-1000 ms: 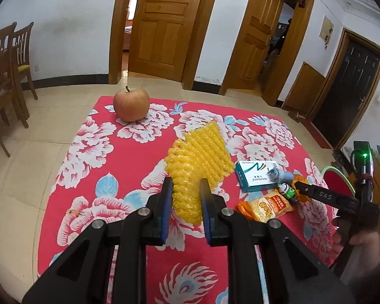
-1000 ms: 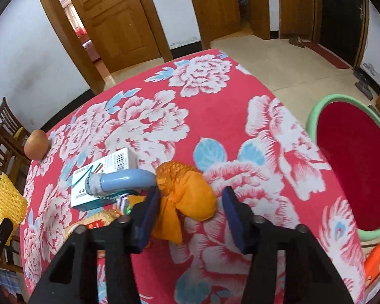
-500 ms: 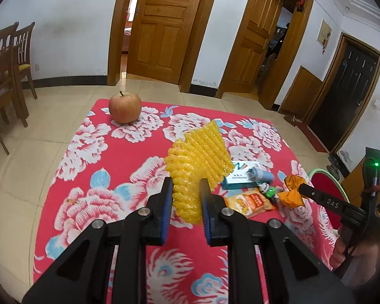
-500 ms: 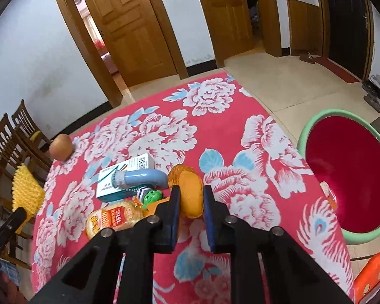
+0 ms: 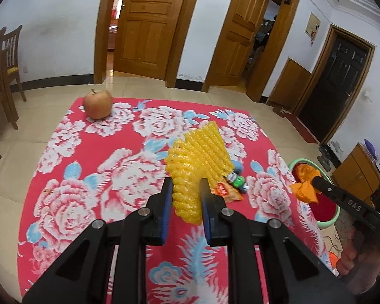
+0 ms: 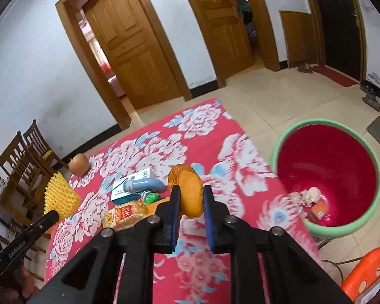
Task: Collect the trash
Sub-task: 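Carry the orange cloth and foam net in both grippers over the red bucket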
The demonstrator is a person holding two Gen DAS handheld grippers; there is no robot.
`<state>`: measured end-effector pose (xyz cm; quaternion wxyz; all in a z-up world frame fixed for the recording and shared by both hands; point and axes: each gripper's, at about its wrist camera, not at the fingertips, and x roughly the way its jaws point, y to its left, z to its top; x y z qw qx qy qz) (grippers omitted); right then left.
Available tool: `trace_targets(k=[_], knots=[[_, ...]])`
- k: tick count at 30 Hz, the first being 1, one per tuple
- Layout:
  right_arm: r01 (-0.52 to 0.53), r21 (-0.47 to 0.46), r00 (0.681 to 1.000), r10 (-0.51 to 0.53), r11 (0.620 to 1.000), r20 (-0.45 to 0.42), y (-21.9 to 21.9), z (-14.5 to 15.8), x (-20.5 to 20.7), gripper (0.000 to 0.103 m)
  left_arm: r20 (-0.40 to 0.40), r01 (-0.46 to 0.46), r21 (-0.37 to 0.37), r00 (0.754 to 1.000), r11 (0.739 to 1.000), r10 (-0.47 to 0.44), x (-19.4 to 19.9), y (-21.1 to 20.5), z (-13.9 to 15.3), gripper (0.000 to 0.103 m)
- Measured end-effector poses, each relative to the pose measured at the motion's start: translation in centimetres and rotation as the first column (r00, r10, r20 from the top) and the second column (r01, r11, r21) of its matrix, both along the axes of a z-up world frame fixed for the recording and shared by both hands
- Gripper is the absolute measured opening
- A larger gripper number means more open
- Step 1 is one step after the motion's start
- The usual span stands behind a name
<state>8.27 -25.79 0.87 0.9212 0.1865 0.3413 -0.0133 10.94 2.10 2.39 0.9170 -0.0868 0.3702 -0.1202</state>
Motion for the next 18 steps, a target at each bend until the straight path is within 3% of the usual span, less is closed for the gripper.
trace_targets(k=[7, 18], knots=[[0.09, -0.011, 0.995, -0.09, 0.996, 0.032, -4.0, 0.7, -3.0, 0.019, 0.003, 0.068, 0.009, 0.998, 0.998, -0.068, -0.1, -3.7, 0.6, 0.02], [0.227, 0.004, 0.974, -0.227, 0.974, 0.008, -10.0, -0.7, -5.1, 0.02, -0.014, 0.176, 0.013, 0.984, 0.984, -0.176, -0.2, -10.0, 0.9, 0.02]])
